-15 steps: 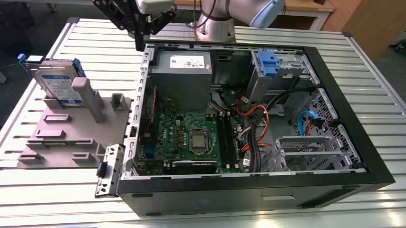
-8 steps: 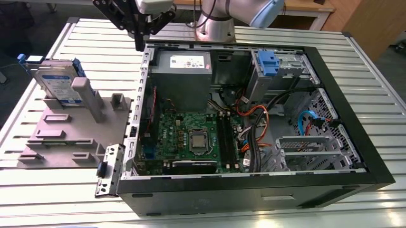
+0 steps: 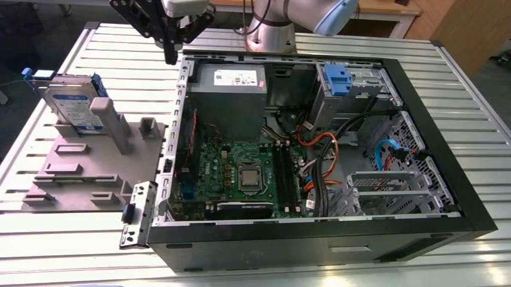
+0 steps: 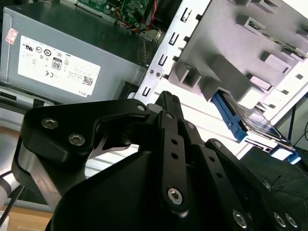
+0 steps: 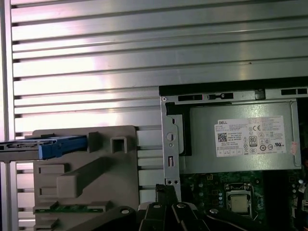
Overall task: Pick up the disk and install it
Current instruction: 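Reach for the disk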
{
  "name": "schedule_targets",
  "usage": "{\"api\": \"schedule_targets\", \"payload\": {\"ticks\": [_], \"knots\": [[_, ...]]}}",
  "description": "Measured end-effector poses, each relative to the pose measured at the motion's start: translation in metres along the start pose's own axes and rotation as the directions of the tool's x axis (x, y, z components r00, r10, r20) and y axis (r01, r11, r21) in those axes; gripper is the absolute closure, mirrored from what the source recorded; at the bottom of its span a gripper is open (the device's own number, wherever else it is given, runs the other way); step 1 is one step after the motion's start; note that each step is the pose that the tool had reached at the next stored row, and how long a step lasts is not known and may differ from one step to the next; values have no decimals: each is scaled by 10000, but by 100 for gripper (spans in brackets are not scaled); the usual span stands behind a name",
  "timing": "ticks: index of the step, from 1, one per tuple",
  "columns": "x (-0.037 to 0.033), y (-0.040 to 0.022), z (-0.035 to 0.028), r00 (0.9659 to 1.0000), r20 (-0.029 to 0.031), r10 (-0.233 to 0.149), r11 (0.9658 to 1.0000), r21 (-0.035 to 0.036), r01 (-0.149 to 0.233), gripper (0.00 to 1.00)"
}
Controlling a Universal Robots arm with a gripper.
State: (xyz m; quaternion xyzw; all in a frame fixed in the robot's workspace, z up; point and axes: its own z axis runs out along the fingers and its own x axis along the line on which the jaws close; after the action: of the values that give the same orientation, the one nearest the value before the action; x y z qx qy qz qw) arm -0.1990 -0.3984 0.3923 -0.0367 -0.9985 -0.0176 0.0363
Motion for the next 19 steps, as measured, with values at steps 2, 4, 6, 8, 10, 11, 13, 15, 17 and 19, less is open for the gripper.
{"api": "schedule_targets", "payload": {"ticks": [2, 4, 6, 8, 10, 11, 13, 15, 17, 19], "knots": [[27, -2, 2, 10000, 19, -2, 10000, -1, 2, 89], [54, -4, 4, 10000, 39, -3, 10000, -3, 3, 89], [80, -6, 7, 10000, 58, -3, 10000, -4, 3, 89], [84, -6, 7, 10000, 61, -4, 10000, -4, 4, 89], [86, -7, 7, 10000, 61, -3, 10000, -5, 3, 89], [86, -6, 7, 10000, 61, -3, 10000, -4, 3, 89], [86, -6, 7, 10000, 60, -3, 10000, -4, 3, 89], [86, -6, 7, 10000, 61, -3, 10000, -4, 3, 89], [93, -7, 7, 10000, 61, -1, 10000, -5, 1, 89], [106, -8, 8, 10000, 60, -3, 10000, -4, 3, 89]]}}
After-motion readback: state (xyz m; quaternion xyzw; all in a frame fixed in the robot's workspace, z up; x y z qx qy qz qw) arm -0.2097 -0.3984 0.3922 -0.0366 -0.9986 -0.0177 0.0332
